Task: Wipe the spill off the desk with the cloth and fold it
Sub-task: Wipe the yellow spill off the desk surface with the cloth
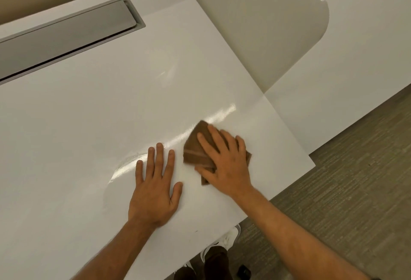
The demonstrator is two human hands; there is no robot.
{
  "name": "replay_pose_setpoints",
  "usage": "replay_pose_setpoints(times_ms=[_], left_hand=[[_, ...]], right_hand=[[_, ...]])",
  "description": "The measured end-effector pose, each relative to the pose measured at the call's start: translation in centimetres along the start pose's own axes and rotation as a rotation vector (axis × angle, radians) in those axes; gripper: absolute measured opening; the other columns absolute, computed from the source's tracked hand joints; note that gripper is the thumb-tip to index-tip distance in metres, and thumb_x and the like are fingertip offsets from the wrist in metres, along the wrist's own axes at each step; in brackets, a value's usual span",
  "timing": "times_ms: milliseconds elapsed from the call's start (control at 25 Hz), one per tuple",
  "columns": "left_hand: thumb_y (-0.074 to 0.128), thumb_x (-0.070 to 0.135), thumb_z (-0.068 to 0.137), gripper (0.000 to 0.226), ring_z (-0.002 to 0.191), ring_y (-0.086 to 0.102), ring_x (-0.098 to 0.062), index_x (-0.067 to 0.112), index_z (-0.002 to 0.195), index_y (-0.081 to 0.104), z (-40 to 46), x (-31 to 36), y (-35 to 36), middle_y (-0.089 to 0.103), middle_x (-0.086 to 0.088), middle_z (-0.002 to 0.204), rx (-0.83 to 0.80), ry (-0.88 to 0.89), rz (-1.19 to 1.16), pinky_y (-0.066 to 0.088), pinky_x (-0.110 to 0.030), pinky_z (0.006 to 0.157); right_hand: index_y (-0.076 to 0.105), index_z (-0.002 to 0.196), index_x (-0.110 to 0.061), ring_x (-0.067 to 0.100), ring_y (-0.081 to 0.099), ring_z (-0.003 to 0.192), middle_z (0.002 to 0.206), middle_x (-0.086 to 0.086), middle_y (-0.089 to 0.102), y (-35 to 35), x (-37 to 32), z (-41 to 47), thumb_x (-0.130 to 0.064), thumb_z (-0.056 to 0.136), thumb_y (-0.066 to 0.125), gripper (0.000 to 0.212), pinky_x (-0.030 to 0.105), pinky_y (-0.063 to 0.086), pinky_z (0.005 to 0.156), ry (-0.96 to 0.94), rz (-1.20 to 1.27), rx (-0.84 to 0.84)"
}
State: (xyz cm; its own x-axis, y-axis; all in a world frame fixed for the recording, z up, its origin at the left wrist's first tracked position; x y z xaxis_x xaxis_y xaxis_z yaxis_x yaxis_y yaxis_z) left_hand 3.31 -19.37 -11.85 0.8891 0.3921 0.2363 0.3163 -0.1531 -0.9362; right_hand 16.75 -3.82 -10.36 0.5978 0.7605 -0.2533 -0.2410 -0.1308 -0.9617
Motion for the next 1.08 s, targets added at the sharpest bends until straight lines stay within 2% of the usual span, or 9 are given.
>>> replay_pose_setpoints(times_ms=[120,200,320,400,480,760,880,1080], left_hand=[[0.024,0.055,0.103,0.079,0.163,-0.007,-0.032,0.016,0.168,0.004,0.1,-0.1,0.0,-0.010,-0.011,0.176,0.000,0.001,-0.005,0.009,-0.059,0.129],[0.026,0.053,0.103,0.078,0.163,-0.008,-0.031,0.016,0.168,0.003,0.0,-0.1,0.1,-0.010,-0.011,0.176,0.006,-0.001,-0.005,0.011,-0.060,0.129],[0.028,0.051,0.103,0.078,0.163,-0.008,-0.031,0.017,0.168,0.003,-0.1,0.0,0.1,-0.009,-0.011,0.176,0.019,0.005,-0.032,0.011,-0.060,0.128],[0.031,0.050,0.103,0.078,0.163,-0.007,-0.032,0.016,0.168,0.004,0.0,0.0,0.1,-0.007,-0.011,0.176,0.023,0.011,-0.046,0.010,-0.060,0.128],[0.032,0.050,0.103,0.079,0.163,-0.008,-0.032,0.016,0.168,0.003,0.0,0.0,0.0,-0.008,-0.011,0.176,0.019,0.014,-0.048,0.008,-0.059,0.129],[0.028,0.053,0.103,0.079,0.163,-0.010,-0.031,0.018,0.168,-0.001,0.0,-0.2,0.4,-0.011,-0.010,0.176,0.009,0.003,-0.013,0.005,-0.057,0.129],[0.027,0.054,0.104,0.079,0.163,-0.011,-0.030,0.019,0.168,-0.003,0.0,-0.1,0.4,-0.014,-0.010,0.176,0.003,0.000,-0.010,0.005,-0.057,0.130],[0.021,0.058,0.103,0.079,0.162,-0.013,-0.029,0.019,0.168,-0.002,0.1,-0.2,0.2,-0.017,-0.008,0.175,-0.006,-0.010,-0.013,0.003,-0.057,0.130]], right_hand=[[0.028,0.158,-0.036,0.033,0.040,0.142,0.167,0.002,0.026,-0.5,1.8,-5.1,-0.056,0.087,0.060,0.080,0.063,0.028,0.111,-0.090,-0.017,-0.030],[0.023,0.159,-0.036,0.035,0.038,0.142,0.166,0.005,0.027,-1.3,5.0,-5.5,-0.051,0.084,0.057,0.084,0.066,0.029,0.110,0.100,-0.047,-0.035],[0.026,0.160,-0.027,0.037,0.043,0.137,0.162,0.009,0.035,-2.6,7.5,-1.7,-0.055,0.094,0.044,0.074,0.061,0.033,0.108,0.511,-0.124,0.063],[0.027,0.160,-0.023,0.036,0.045,0.136,0.162,0.010,0.036,-2.6,6.9,2.7,-0.060,0.099,0.039,0.072,0.059,0.034,0.107,0.608,-0.167,0.072],[0.023,0.161,-0.024,0.035,0.040,0.141,0.165,0.008,0.030,-1.9,6.2,7.1,-0.062,0.100,0.036,0.073,0.059,0.031,0.109,0.608,-0.150,0.016],[0.014,0.161,-0.039,0.034,0.020,0.151,0.171,0.001,0.011,0.3,4.0,17.6,-0.064,0.097,0.043,0.075,0.062,0.017,0.117,0.468,0.025,-0.085],[0.017,0.160,-0.041,0.035,0.017,0.152,0.171,-0.001,0.010,0.9,0.8,18.5,-0.064,0.094,0.050,0.078,0.063,0.013,0.118,0.240,0.067,-0.145],[0.025,0.158,-0.044,0.033,0.027,0.149,0.169,-0.003,0.020,2.9,-6.1,14.3,-0.062,0.093,0.054,0.073,0.062,0.020,0.114,-0.195,-0.019,-0.191]])
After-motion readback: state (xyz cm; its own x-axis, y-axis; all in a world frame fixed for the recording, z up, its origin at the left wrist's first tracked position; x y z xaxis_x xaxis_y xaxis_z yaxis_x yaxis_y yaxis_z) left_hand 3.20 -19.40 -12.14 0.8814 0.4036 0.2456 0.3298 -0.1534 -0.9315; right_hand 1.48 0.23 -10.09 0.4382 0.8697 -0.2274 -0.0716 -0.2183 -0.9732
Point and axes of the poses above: each hand's wrist, its own z-axis towards the middle knuckle, its own y-axis out of the palm, x = y × z, the point moved 6 cm from there along z, towards the middle knuckle
